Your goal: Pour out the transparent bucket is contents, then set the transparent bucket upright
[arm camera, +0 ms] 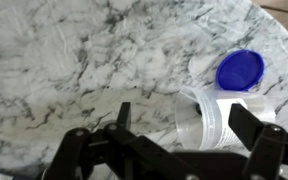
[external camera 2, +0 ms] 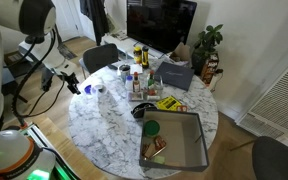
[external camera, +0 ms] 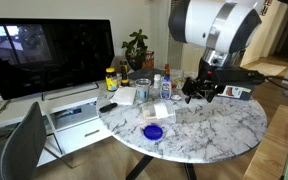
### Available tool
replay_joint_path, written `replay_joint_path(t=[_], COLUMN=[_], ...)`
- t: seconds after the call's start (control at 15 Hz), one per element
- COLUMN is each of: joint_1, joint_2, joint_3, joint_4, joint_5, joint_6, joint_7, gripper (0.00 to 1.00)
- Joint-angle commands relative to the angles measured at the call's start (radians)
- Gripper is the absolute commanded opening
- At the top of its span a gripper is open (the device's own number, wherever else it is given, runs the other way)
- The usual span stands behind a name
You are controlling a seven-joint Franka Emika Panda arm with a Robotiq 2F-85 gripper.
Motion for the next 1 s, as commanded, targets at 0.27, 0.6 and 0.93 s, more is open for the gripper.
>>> replay_joint_path(t=[0.27, 0.6, 0.93], joint_1=[0.142, 0.174, 0.332], joint_2=[0.006, 0.017, 0.007], joint_3=[-0.092, -0.116, -0.231], joint_4=[0.284, 0.345, 0.418], joint_5=[0.155, 0.157, 0.075], joint_6=[0.235, 0.226, 0.094], joint_7=[-0.416, -0.517, -0.725], gripper=[1.0, 1.0, 1.0])
